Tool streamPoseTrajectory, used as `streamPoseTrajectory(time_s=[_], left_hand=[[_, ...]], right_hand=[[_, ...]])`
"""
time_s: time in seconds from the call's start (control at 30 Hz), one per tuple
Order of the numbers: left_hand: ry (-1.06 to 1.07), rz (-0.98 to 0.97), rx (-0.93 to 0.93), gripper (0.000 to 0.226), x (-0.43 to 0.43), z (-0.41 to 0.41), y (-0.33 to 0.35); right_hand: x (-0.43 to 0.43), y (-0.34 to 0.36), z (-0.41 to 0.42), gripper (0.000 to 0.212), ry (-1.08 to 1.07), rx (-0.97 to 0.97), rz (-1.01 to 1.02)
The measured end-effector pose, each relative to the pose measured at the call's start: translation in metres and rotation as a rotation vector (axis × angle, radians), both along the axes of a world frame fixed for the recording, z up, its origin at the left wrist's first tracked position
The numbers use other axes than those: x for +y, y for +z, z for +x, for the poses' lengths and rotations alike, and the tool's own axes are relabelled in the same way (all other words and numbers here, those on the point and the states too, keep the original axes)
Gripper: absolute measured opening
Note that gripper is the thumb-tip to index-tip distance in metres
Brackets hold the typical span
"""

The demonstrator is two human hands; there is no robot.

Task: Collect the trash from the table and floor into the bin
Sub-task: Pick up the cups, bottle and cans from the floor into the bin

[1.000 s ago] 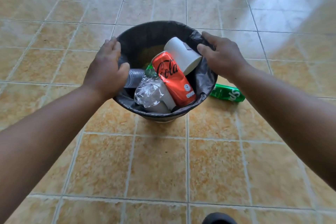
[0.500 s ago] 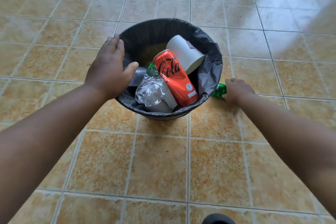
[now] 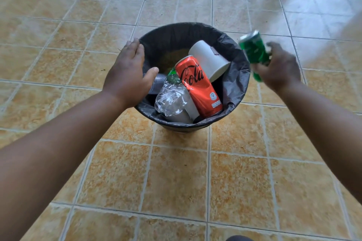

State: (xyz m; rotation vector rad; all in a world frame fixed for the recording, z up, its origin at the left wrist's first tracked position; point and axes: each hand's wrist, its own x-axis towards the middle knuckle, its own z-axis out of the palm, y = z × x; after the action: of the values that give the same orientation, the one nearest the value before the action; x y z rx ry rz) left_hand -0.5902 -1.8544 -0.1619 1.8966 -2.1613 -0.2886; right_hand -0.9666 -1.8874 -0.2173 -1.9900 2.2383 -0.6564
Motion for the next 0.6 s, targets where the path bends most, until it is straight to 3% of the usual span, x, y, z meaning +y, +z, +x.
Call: streamPoseTrajectory(time_s=[0.1, 0.2, 0.33, 0.43, 0.6], left_hand=[[0.011, 0.016, 0.045, 0.068, 0.000, 0.000, -0.001], [0.012, 0.025, 0.119, 0.065, 0.000, 0.001, 0.000], [0.017, 0.018, 0.224, 0.065, 0.003, 0.003, 0.001], [0.035, 0.019, 0.283, 0.069, 0.007, 0.002, 0.004], [0.045, 0.033, 0.257, 0.071, 0.006, 0.001, 0.004]], right_hand=[[-0.012, 0.059, 0.038, 0.056, 0.119, -0.148, -0.303], [-0.012, 0.103, 0.088, 0.051, 0.302, -0.179, -0.421], [-0.009, 0.112, 0.139, 0.050, 0.602, 0.108, -0.279], [-0.012, 0.100, 0.158, 0.051, 0.687, 0.317, -0.170], [-0.017, 0.096, 0.169, 0.058, 0.745, 0.320, -0.103]])
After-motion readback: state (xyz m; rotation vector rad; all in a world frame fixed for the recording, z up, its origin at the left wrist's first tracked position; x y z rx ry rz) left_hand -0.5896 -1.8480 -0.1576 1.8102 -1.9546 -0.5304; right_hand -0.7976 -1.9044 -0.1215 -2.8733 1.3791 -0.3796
